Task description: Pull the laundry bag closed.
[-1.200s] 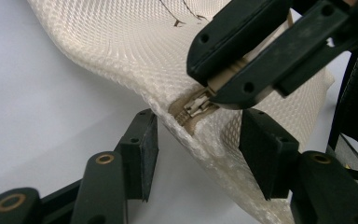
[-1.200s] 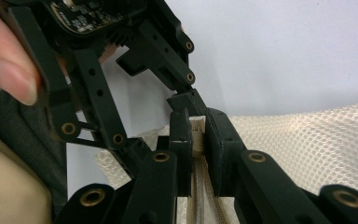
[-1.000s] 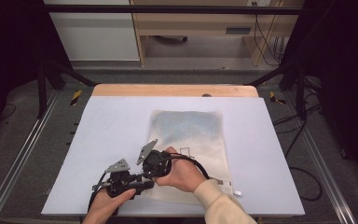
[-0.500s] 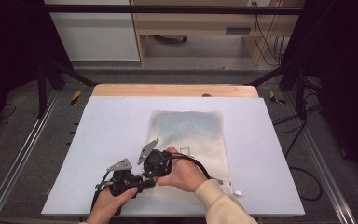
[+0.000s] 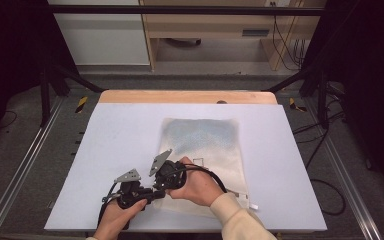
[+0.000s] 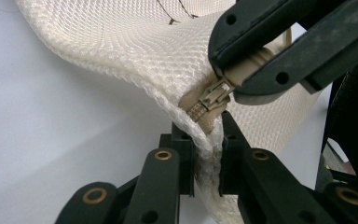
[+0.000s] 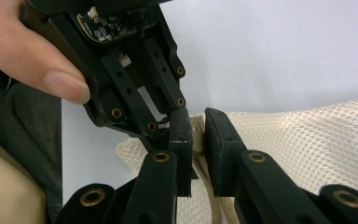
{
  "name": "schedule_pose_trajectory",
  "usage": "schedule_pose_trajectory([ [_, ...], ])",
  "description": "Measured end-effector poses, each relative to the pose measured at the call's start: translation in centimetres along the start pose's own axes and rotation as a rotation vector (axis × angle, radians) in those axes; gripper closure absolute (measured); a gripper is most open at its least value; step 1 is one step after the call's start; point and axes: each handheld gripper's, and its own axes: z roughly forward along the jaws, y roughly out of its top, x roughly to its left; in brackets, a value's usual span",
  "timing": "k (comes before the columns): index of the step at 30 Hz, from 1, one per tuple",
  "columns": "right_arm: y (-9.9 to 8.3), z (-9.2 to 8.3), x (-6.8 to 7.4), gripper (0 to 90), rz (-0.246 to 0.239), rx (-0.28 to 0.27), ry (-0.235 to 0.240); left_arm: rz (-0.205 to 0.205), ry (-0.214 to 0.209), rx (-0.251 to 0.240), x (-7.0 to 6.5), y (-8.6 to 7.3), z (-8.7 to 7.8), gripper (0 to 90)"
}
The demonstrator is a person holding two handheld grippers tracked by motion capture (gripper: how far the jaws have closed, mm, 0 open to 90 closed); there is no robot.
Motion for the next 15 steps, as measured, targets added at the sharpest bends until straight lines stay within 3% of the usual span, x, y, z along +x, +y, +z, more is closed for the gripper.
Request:
schedule_pose_trajectory([
  [15,-0.44,0.15,0.21,81.8,-0.036,0.033,-0.037,0.003,0.019,0.005,0.01,0.11,-0.15,82.8],
])
